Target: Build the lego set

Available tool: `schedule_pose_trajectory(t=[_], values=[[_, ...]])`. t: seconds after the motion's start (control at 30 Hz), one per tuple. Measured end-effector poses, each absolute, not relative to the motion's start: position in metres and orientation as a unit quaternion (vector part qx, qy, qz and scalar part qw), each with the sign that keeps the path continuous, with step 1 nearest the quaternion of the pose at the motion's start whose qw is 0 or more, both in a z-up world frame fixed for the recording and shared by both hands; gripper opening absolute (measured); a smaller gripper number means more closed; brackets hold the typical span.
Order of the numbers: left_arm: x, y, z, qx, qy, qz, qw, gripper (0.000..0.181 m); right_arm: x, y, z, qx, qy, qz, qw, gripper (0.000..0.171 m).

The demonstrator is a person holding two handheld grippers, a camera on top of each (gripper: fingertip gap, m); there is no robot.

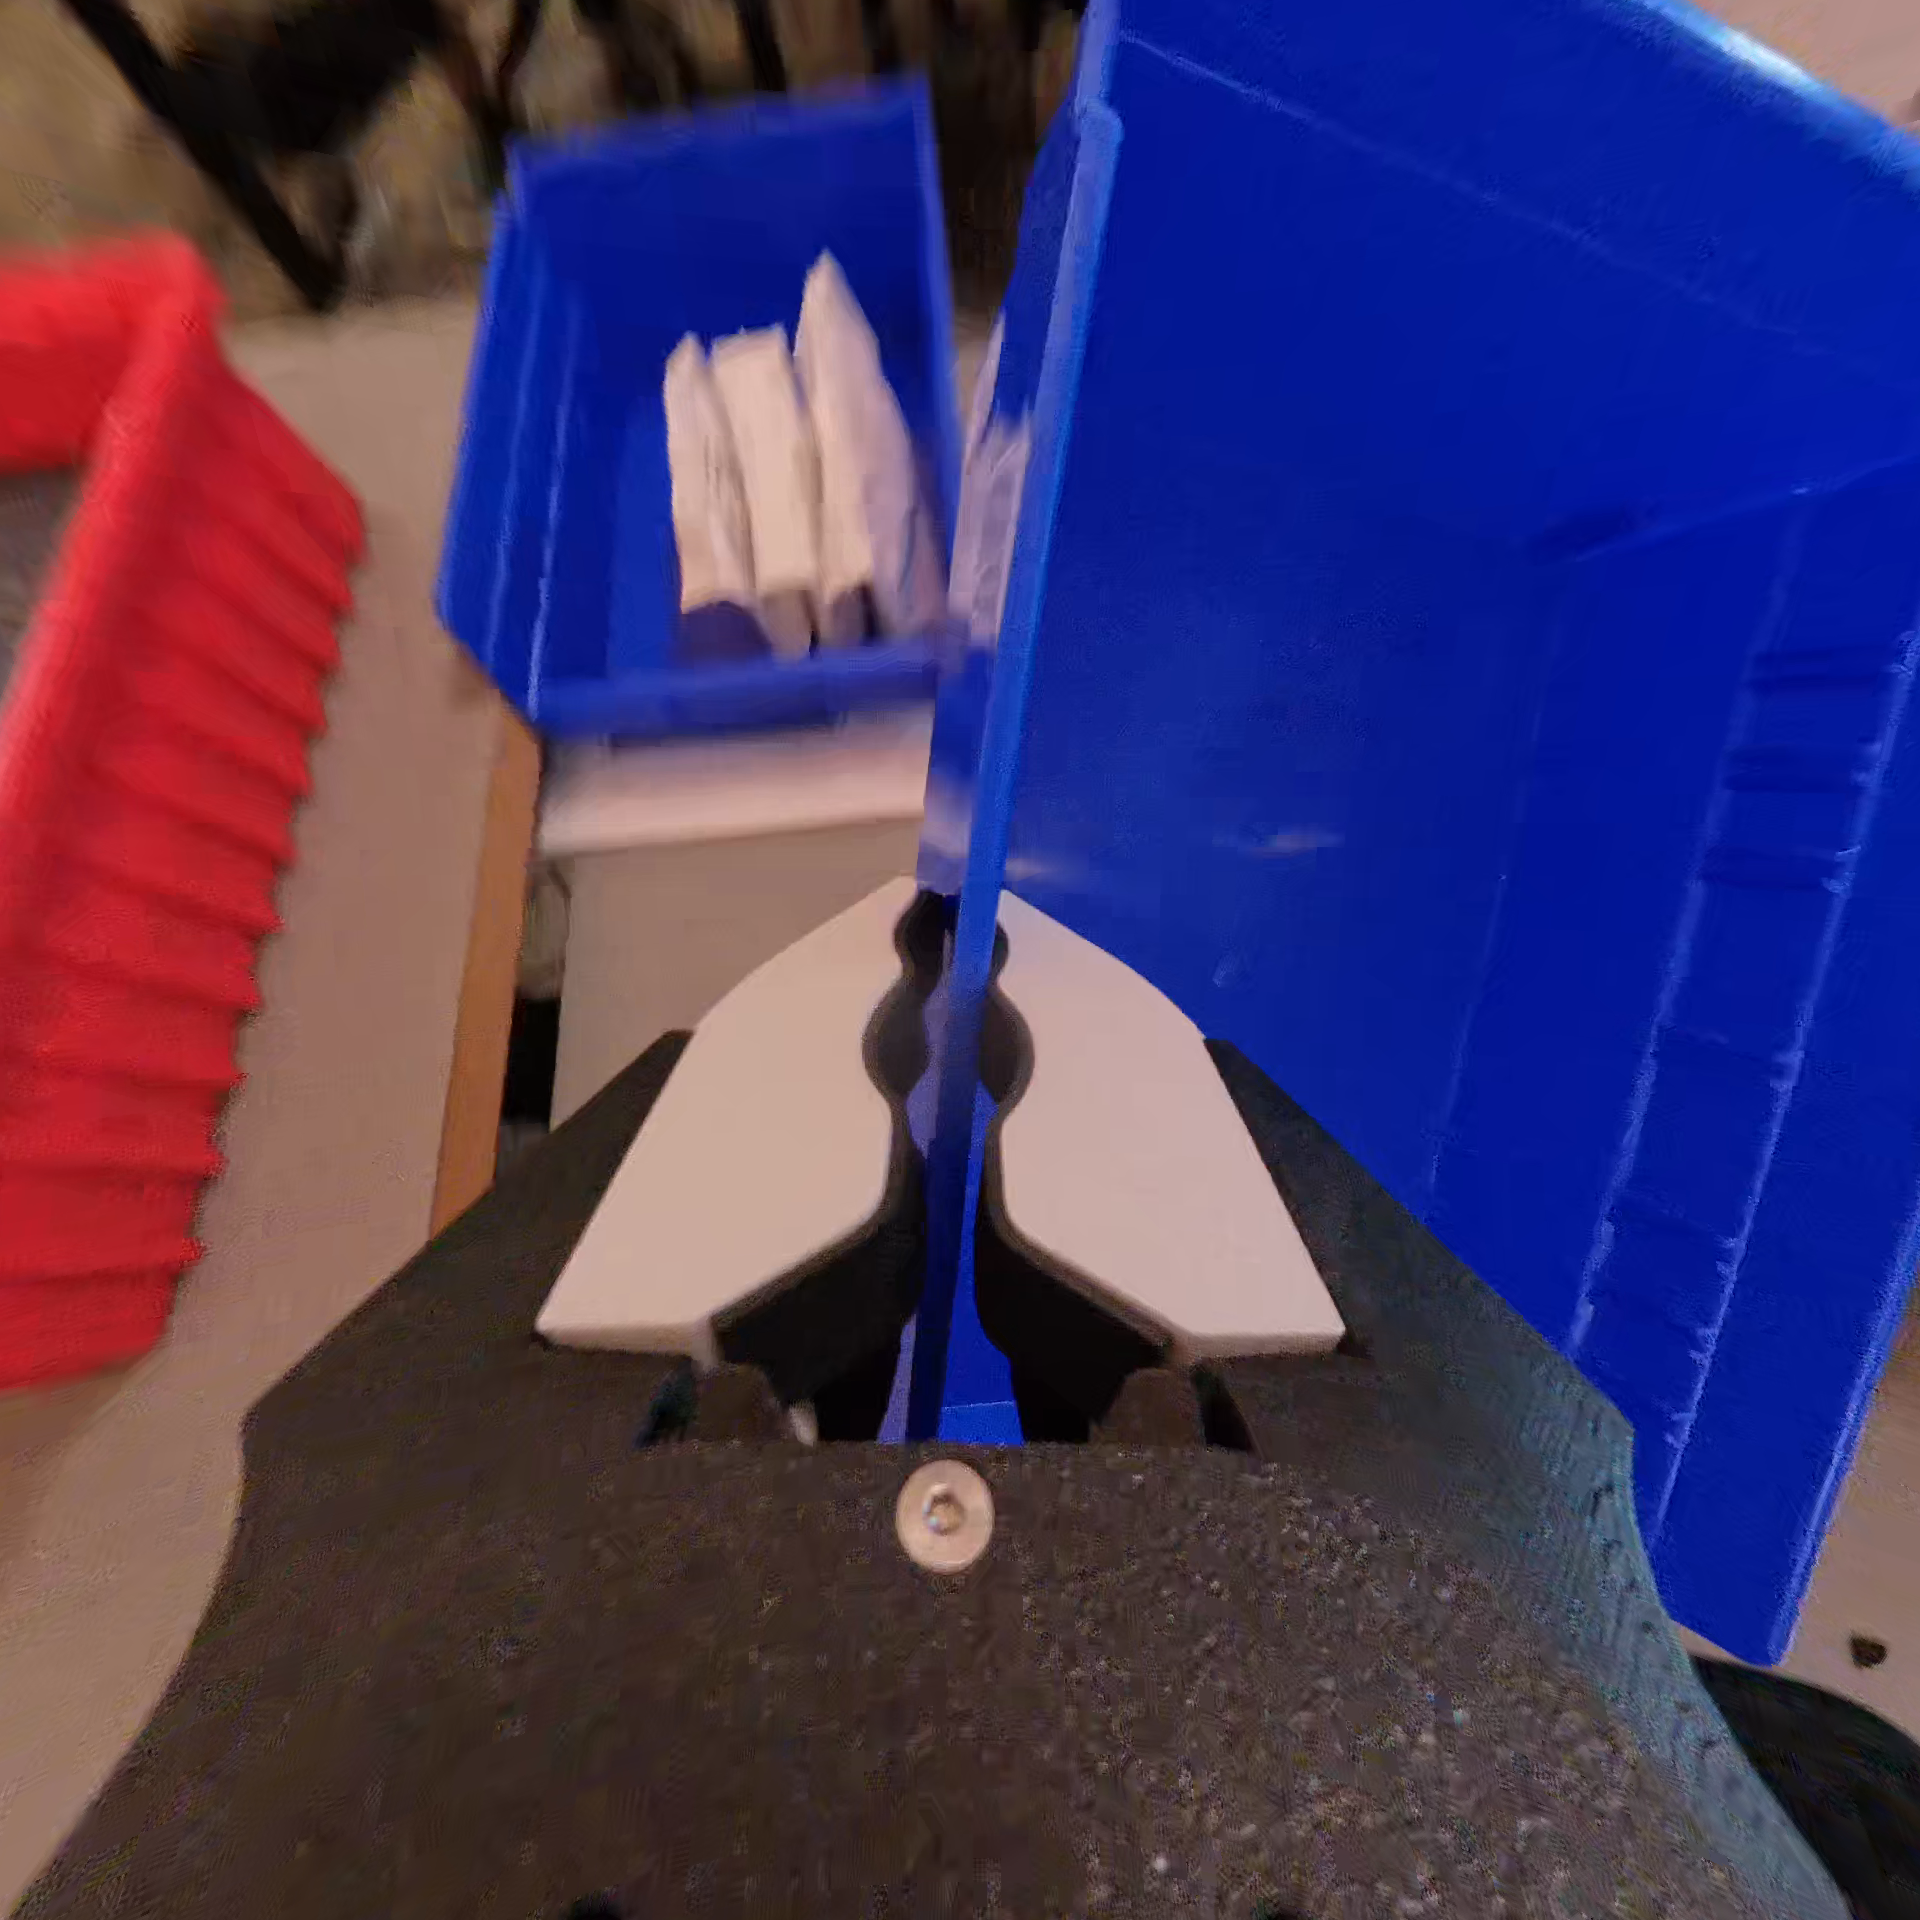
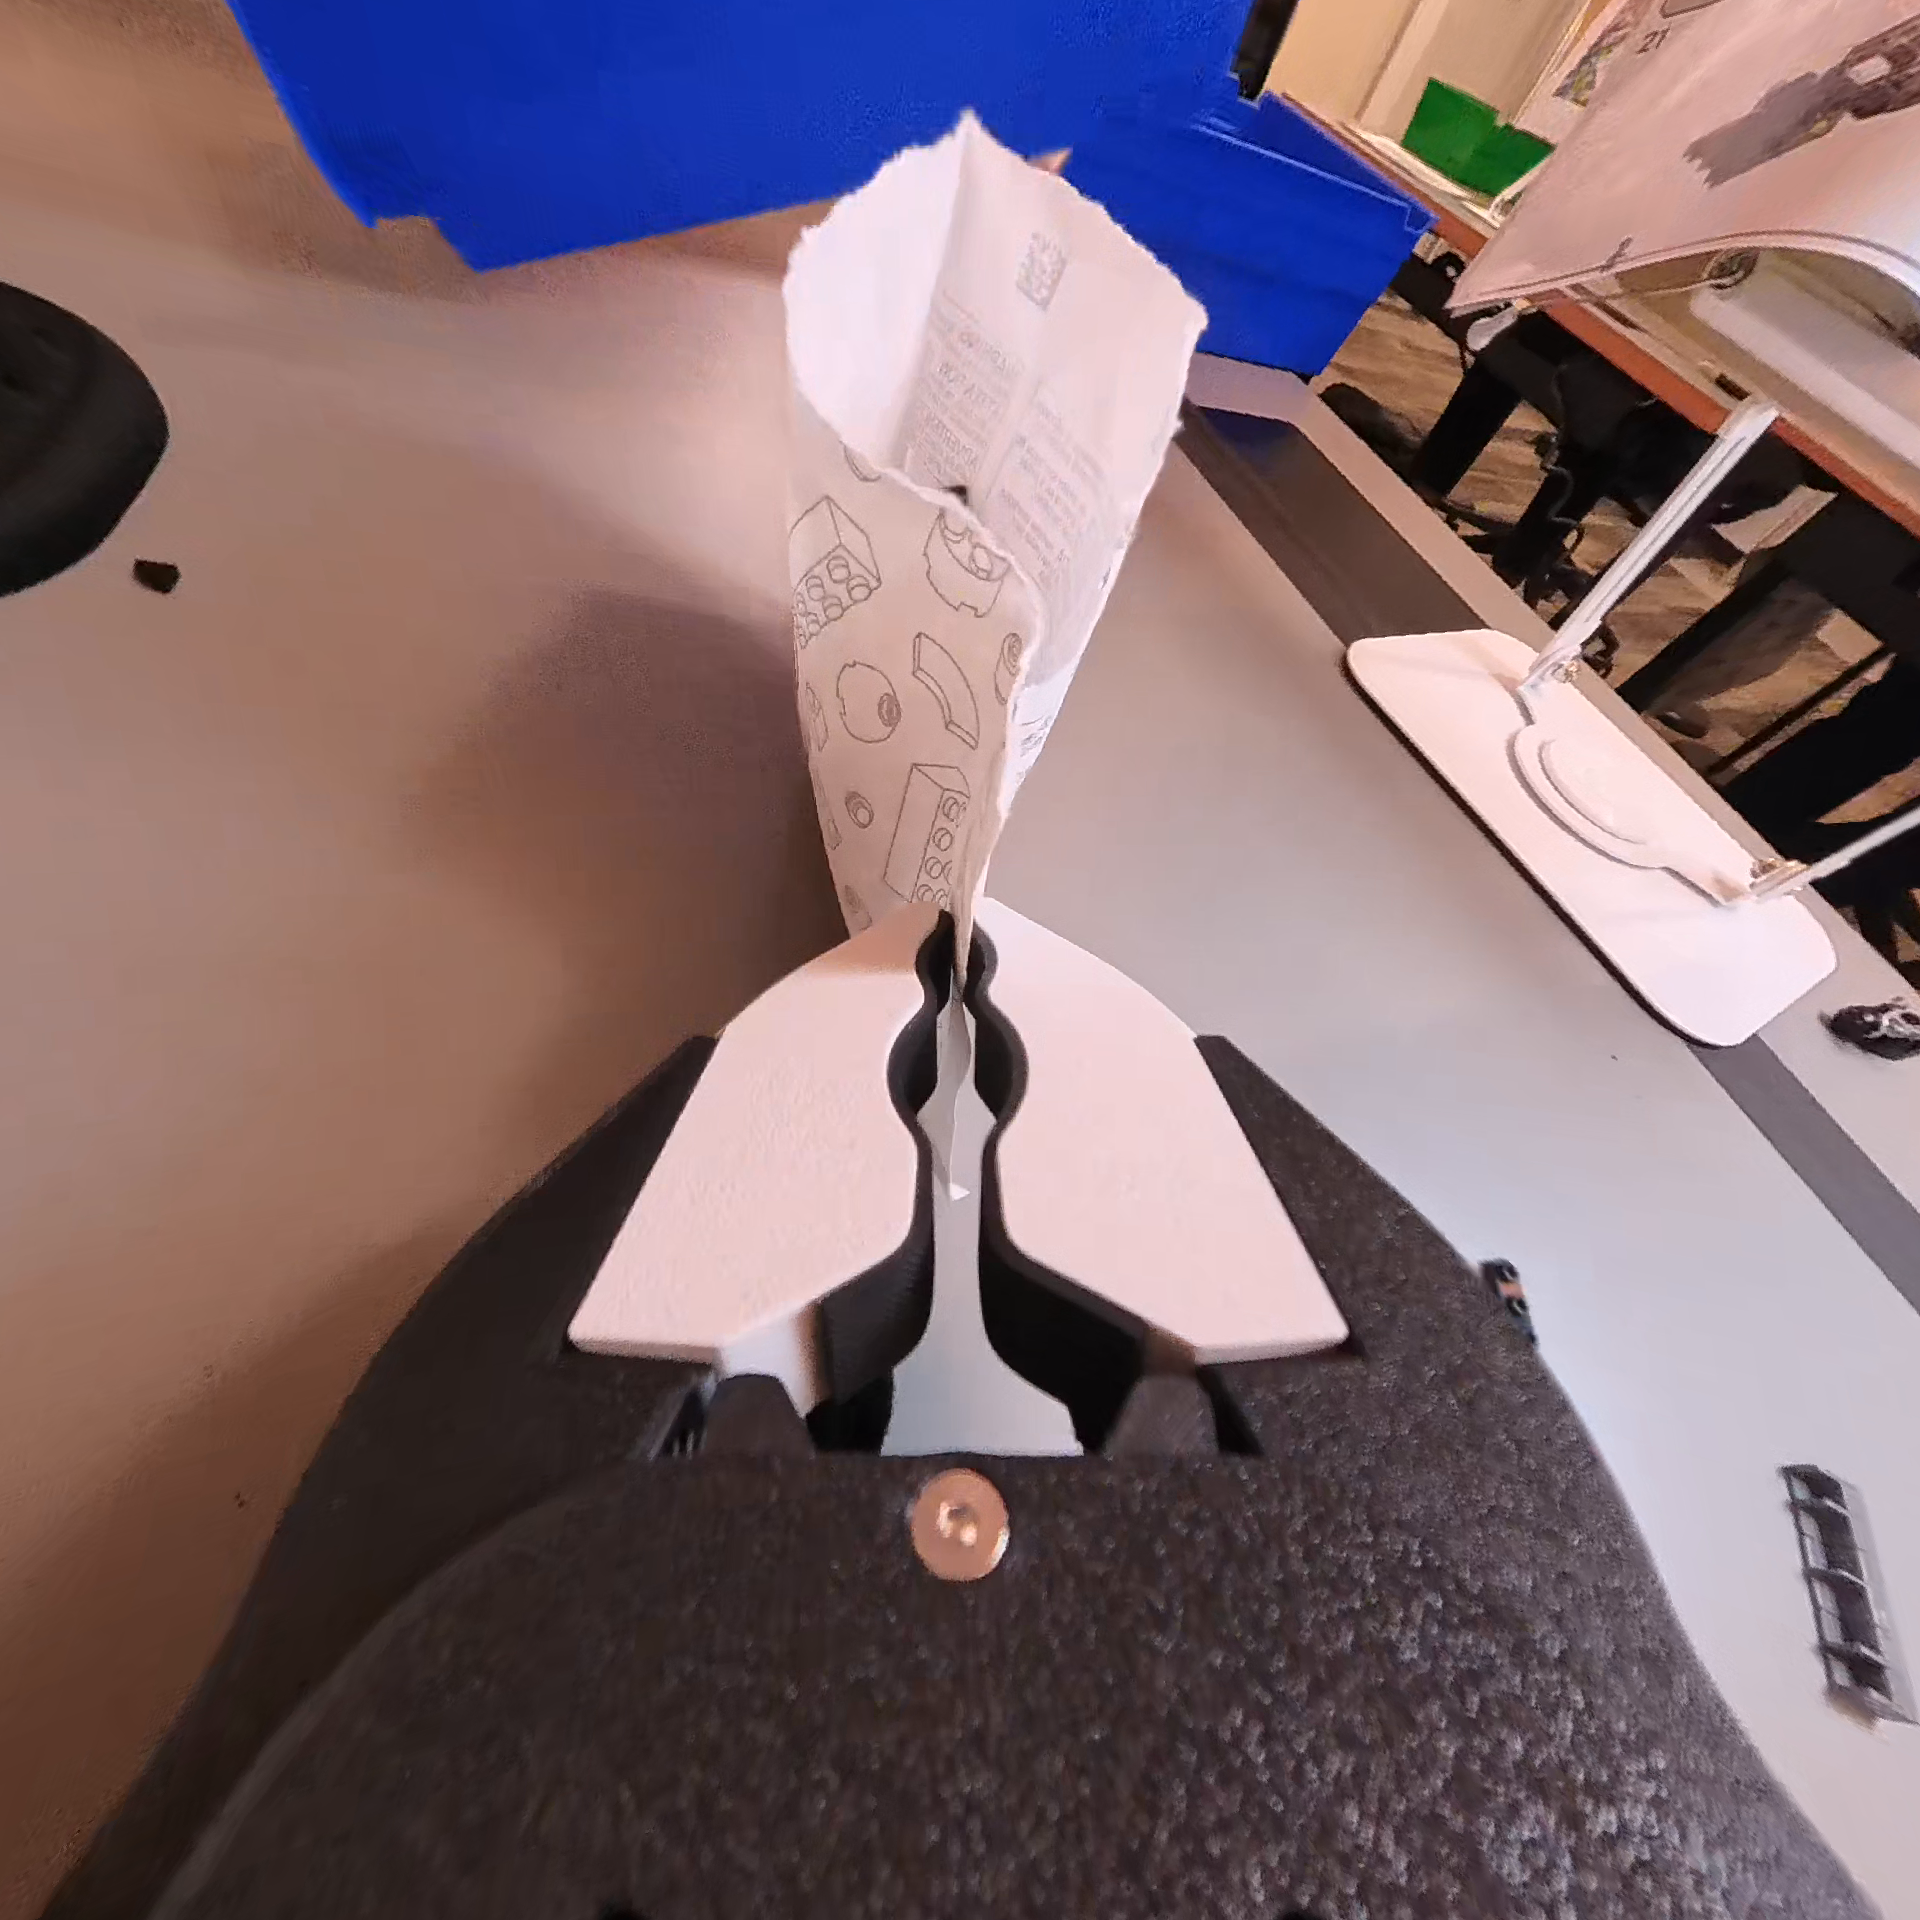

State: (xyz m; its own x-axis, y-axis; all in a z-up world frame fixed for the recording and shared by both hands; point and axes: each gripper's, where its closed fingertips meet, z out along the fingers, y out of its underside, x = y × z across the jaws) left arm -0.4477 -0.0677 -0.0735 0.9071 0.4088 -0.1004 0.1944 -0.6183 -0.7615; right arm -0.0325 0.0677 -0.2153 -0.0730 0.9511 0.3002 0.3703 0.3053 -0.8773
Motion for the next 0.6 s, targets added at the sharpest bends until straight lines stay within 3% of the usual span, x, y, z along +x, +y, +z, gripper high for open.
schedule_pose_trajectory(t=[0.13,0.3,0.43,0.5,0.6], values=[[-0.483,-0.106,-0.145,-0.911,-0.251,0.059,0.321,0.005,-0.030,0.067,-0.217,-0.494,-0.670,0.305,0.463,0.001],[-0.510,-0.149,-0.189,-0.906,-0.327,0.034,0.266,0.004,-0.031,0.067,-0.218,-0.493,-0.672,0.306,0.460,0.001],[-0.533,-0.158,-0.198,-0.881,-0.371,0.048,0.288,0.004,-0.032,0.067,-0.218,-0.493,-0.671,0.306,0.461,0.001],[-0.544,-0.155,-0.186,-0.864,-0.374,0.085,0.325,0.020,-0.032,0.067,-0.218,-0.494,-0.671,0.303,0.463,0.001],[-0.515,-0.125,-0.143,-0.869,-0.253,0.156,0.397,0.020,-0.031,0.067,-0.219,-0.493,-0.671,0.302,0.463,0.001]])
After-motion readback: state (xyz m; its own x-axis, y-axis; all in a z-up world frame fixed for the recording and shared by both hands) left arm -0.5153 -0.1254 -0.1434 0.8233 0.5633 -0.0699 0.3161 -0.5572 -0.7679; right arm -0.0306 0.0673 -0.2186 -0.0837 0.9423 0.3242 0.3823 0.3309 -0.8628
